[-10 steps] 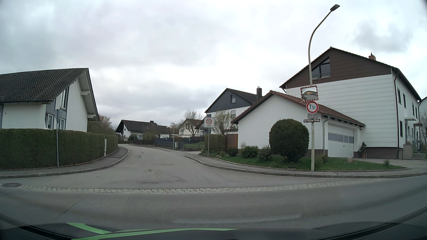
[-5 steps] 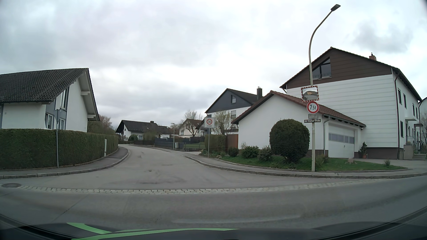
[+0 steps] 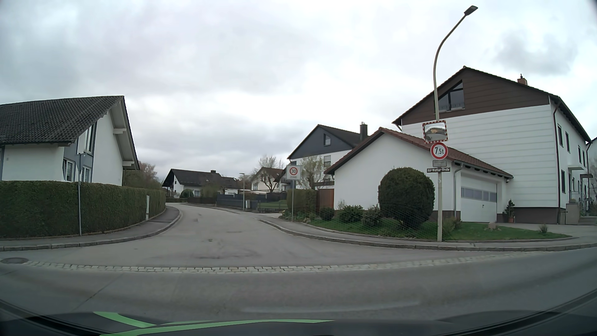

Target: Follow the waypoints while adhering to traffic rules and regulations

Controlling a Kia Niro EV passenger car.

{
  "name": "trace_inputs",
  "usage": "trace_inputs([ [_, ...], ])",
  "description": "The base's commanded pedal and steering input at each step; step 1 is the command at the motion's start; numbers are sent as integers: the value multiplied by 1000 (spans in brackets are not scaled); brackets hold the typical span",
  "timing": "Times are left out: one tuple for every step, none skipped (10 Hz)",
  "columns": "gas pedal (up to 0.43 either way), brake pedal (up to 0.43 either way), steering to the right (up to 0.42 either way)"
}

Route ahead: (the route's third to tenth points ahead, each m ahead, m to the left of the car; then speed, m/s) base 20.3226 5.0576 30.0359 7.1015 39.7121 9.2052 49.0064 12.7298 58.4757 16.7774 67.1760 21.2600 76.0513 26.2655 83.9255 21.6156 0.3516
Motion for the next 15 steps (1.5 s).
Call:
trace_inputs([
  [228,0,-74],
  [260,0,-74],
  [280,0,-75],
  [287,0,-75],
  [299,0,-75],
  [299,0,-77],
  [299,0,-80],
  [299,0,-81],
  [299,0,-84],
  [299,0,-86],
  [311,0,-86],
  [311,0,-85],
  [311,0,-93],
  [311,0,-101],
  [311,0,-105],
])
